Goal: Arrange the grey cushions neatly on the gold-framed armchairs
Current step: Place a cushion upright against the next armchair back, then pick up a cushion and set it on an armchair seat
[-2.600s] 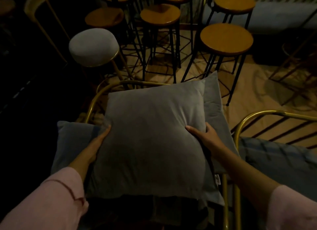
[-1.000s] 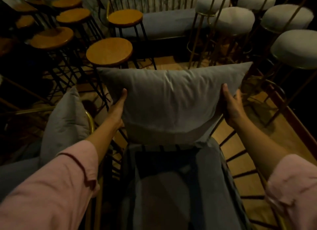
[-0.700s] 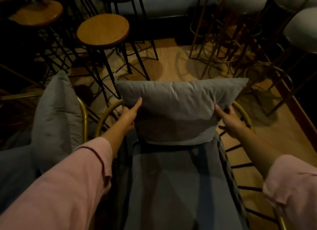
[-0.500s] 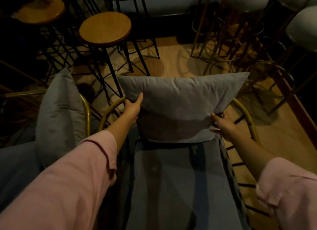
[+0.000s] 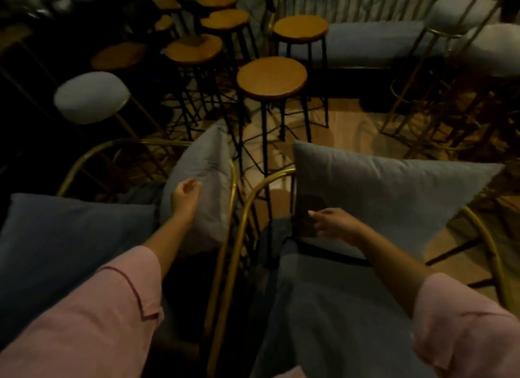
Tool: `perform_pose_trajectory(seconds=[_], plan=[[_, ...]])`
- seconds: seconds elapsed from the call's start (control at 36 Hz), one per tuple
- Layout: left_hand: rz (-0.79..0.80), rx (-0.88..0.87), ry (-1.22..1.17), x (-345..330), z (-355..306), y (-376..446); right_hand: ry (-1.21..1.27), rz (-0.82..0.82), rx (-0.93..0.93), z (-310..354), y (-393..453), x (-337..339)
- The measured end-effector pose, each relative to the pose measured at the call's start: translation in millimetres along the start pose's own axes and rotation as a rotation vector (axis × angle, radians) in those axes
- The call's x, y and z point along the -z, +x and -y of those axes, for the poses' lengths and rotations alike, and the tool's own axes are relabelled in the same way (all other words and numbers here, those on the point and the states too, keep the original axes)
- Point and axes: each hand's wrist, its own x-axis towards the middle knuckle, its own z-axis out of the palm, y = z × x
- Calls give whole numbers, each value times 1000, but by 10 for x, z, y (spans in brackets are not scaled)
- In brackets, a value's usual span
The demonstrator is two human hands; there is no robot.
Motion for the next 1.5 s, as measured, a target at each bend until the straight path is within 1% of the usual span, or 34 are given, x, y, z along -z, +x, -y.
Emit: perform_pose_trajectory(seconds=[0.08, 0.17, 0.28, 0.36, 0.42, 0.47, 0.56, 0.69, 0.75, 0.86, 0.94, 1.03, 1.11, 1.22, 1.33, 1.42, 1.5], plan=[[-20, 68, -21, 633, 224, 137, -5, 99, 55, 288, 81, -508], [-55, 170, 2, 1115, 311, 34, -101, 158, 105, 540, 191, -1016], [-26, 246, -28, 1510, 604, 161, -255, 153, 212, 811, 387, -1658], [-31, 292, 2, 1689, 907, 389, -275, 114, 277, 898, 583, -2035], [3, 322, 6, 1748, 1101, 545, -249, 53, 296, 907, 752, -2236], [45, 329, 42, 1777, 1254, 726, -237, -30, 269, 888, 974, -2392], [117, 373, 67, 1750, 1393, 994, -300, -172, 270, 1064, 992, -2630], [232, 440, 128, 1598, 1583, 1536, -363, -419, 215, 1279, 1052, -2988], [261, 462, 134, 1540, 1609, 1744, -360, -470, 205, 1306, 1134, -3108], [320, 507, 110, 1422, 1835, 2233, -409, -577, 166, 1316, 1272, -3240], [351, 562, 56, 1318, 1832, 2394, -402, -644, 212, 1231, 1345, -3241], [396, 577, -76, 1178, 1868, 2568, -402, -671, 240, 1152, 1406, -3212], [453, 603, -223, 1045, 2107, 2826, -395, -684, 243, 1114, 1483, -3197], [511, 633, -346, 932, 2090, 2774, -354, -686, 274, 1088, 1536, -3175], [514, 614, -437, 865, 2157, 2770, -301, -696, 331, 1087, 1518, -3133], [488, 600, -396, 937, 2099, 2722, -206, -675, 386, 1035, 1453, -3044], [426, 588, -387, 1182, 2057, 2702, -110, -645, 373, 949, 1335, -2883]])
